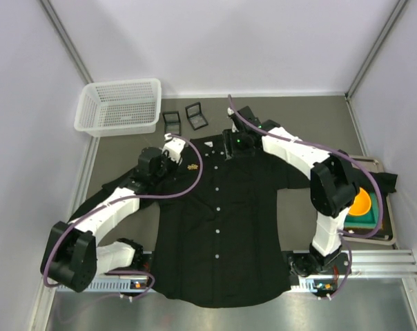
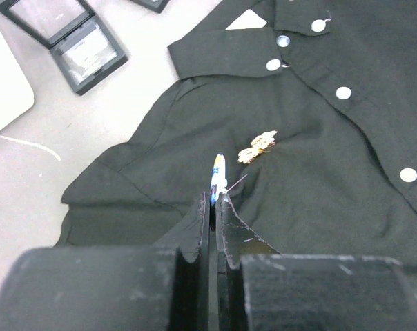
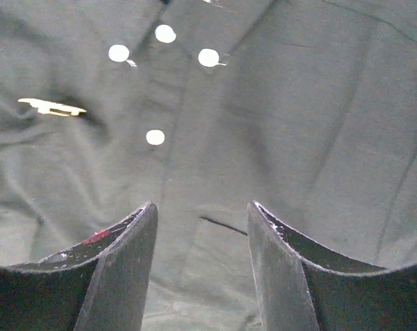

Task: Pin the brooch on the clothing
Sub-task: Pin the brooch to the clothes.

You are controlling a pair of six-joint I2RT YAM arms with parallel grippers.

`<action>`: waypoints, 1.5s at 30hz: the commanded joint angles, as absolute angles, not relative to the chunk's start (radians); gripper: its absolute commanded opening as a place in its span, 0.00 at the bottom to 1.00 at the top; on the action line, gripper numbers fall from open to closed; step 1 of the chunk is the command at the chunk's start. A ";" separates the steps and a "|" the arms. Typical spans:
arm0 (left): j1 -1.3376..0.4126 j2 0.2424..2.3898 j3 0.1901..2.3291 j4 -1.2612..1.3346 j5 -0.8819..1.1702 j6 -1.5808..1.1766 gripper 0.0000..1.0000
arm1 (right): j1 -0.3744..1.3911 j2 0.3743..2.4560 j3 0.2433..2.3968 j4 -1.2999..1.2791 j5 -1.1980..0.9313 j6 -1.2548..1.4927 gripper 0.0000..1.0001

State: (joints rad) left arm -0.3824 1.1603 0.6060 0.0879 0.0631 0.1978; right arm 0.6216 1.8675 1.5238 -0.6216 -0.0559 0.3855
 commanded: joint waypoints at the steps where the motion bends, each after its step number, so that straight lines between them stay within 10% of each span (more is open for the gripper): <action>1: -0.452 1.187 0.652 0.170 0.043 0.213 0.00 | 0.594 1.844 1.485 -0.650 0.022 0.333 0.54; 26: -0.827 1.589 0.779 0.523 -0.256 0.107 0.00 | 0.497 2.080 1.574 -0.640 0.081 0.350 0.42; 34: -0.874 1.677 0.781 0.597 -0.321 0.052 0.00 | 0.468 2.125 1.583 -0.638 -0.034 0.362 0.00; 45: -0.882 1.741 0.792 0.655 -0.390 0.057 0.00 | 0.431 1.996 1.571 -0.609 -0.129 0.299 0.09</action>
